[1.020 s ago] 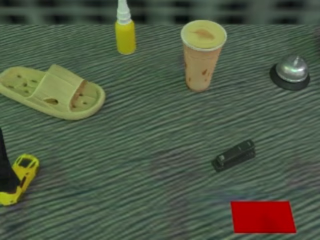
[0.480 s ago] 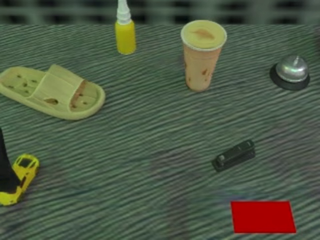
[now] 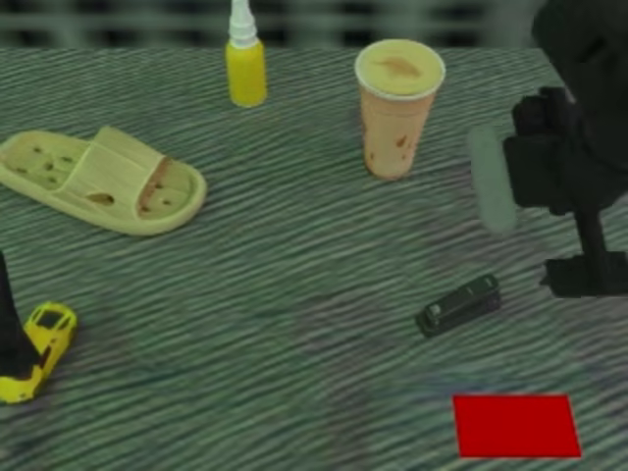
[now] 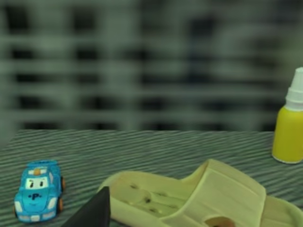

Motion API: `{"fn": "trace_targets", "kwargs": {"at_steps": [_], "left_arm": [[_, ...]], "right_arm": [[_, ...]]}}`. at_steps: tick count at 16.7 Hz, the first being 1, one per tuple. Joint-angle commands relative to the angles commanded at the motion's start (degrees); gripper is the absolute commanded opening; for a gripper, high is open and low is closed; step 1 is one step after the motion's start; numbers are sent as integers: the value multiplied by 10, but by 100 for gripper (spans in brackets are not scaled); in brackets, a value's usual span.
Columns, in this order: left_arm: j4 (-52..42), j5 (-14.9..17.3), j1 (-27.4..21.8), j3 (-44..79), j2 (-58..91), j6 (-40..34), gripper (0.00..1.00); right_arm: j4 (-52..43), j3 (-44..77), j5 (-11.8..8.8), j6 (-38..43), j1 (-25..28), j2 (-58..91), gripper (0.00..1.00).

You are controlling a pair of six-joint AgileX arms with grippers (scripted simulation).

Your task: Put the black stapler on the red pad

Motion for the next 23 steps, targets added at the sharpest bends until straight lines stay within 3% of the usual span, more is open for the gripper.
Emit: {"fn": "trace_targets", "kwargs": {"at_steps": [6,14,23], "left_arm": [[0,0,0,0,0,0,100],[0,0,0,0,0,0,100],[0,0,0,0,0,0,100]], "right_arm": [[-100,155,-1,-134,44,181,100],[-107,168,-2,-147,45,196,100],[78,52,-1,-145,49,262,100]]}}
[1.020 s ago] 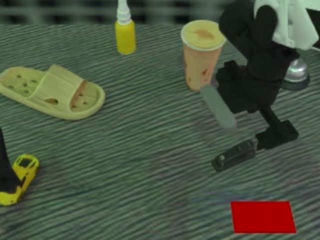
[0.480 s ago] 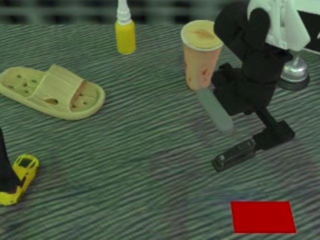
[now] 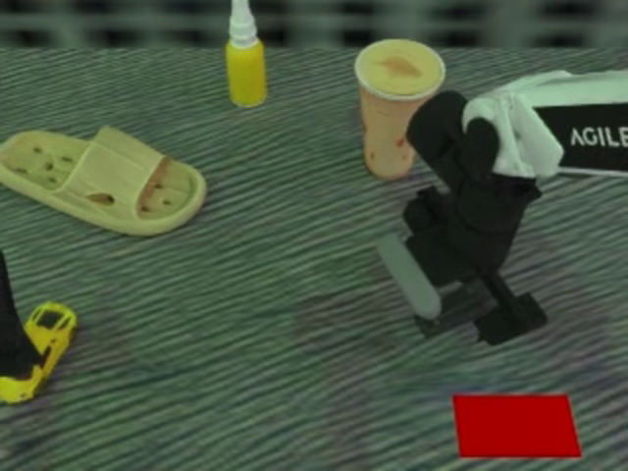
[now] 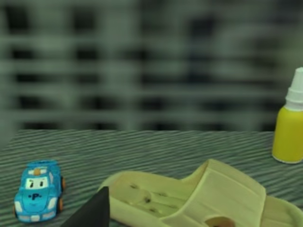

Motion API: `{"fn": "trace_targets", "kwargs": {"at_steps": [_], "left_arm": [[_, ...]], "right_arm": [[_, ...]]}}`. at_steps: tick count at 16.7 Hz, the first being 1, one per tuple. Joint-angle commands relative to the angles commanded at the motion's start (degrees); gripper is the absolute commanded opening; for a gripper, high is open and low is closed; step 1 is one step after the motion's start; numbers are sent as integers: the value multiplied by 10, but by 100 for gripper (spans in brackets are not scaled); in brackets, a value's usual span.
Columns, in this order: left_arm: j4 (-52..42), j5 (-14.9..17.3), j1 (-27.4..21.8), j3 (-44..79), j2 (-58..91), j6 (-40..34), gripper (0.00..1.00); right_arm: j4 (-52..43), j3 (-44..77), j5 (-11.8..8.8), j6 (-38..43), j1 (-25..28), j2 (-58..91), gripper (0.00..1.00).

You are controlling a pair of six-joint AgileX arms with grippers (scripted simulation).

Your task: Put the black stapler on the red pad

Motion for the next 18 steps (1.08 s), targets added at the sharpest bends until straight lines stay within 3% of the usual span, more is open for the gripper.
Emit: {"fn": "trace_targets", "kwargs": {"at_steps": [5,18], "left_arm": [[0,0,0,0,0,0,100],[0,0,0,0,0,0,100]], "right_arm": [[13,-10,0,0,0,6,100],[13,-10,0,0,0,6,2]]}}
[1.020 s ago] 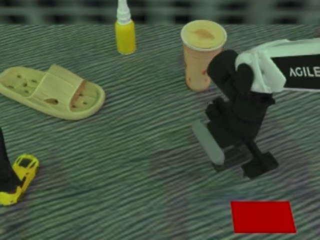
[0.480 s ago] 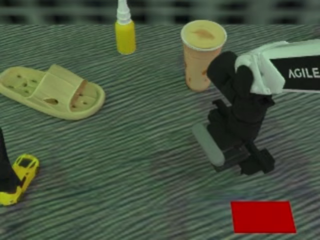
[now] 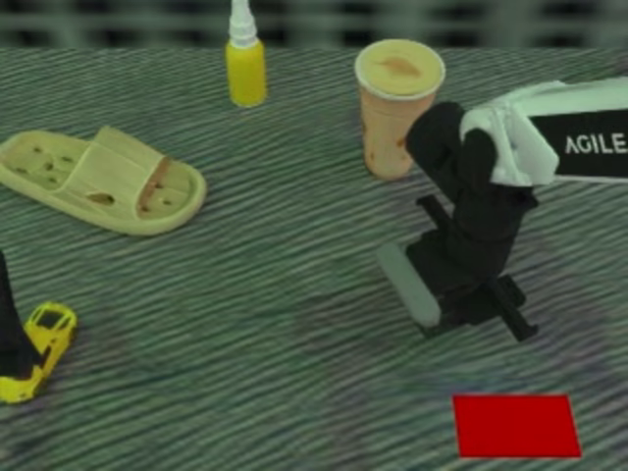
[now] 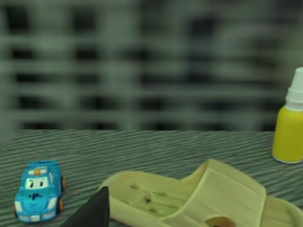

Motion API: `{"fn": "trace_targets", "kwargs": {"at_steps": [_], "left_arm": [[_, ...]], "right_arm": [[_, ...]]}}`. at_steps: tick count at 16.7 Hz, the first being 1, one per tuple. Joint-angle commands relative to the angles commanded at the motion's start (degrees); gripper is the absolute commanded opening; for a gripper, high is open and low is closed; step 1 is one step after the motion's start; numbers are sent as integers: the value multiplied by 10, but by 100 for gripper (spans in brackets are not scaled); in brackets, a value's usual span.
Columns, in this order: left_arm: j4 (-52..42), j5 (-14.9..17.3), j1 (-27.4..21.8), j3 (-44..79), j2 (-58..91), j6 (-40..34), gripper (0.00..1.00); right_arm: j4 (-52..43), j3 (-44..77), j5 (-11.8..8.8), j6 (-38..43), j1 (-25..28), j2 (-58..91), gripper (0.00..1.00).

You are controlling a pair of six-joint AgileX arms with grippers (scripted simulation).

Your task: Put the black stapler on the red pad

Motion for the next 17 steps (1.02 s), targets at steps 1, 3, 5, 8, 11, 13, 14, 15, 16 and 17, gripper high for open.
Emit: {"fn": "trace_targets", "kwargs": {"at_steps": [1,3,5,8,11,13,14,15,16,17], "left_arm": [[0,0,0,0,0,0,100],[0,0,0,0,0,0,100],[0,0,0,0,0,0,100],[0,0,0,0,0,0,100],[0,0,0,0,0,0,100],[0,0,0,0,0,0,100],[0,0,0,0,0,0,100],[0,0,0,0,0,0,100],[0,0,0,0,0,0,100],[0,0,0,0,0,0,100]], "right_arm": [[0,0,0,0,0,0,0],[0,0,0,0,0,0,0],[0,0,0,0,0,0,0],[0,0,0,0,0,0,0],[-10,9,0,-2,0,-3,0],[-43,36,0,-4,2,-14,0],[-69,51,0,-4,2,-23,0],[-101,67,0,-4,2,-31,0],[-132,83,0,-5,3,-40,0],[-158,99,0,-5,4,-48,0]]}}
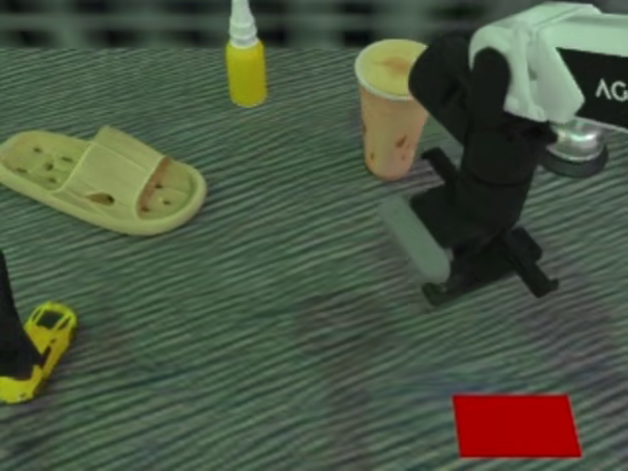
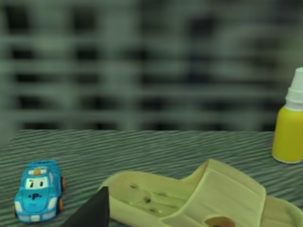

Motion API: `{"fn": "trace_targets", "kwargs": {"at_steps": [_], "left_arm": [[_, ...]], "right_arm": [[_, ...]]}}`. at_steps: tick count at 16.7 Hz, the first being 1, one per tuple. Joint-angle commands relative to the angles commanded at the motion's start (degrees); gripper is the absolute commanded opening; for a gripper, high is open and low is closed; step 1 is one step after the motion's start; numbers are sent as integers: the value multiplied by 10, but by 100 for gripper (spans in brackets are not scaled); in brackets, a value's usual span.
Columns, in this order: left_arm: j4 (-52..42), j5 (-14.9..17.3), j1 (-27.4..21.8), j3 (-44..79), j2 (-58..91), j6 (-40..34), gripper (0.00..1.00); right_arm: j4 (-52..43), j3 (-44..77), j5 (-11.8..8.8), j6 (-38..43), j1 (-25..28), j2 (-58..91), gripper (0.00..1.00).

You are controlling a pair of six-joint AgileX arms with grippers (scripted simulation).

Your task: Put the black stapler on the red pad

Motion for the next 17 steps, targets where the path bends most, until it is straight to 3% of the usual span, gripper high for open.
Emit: {"fn": "trace_targets", "kwargs": {"at_steps": [9,17], "left_arm": [[0,0,0,0,0,0,100],[0,0,0,0,0,0,100]], "right_arm": [[-42,21,-1,13,-1,-31,0],[-58,-179,-25,224,25,-242,0]]}}
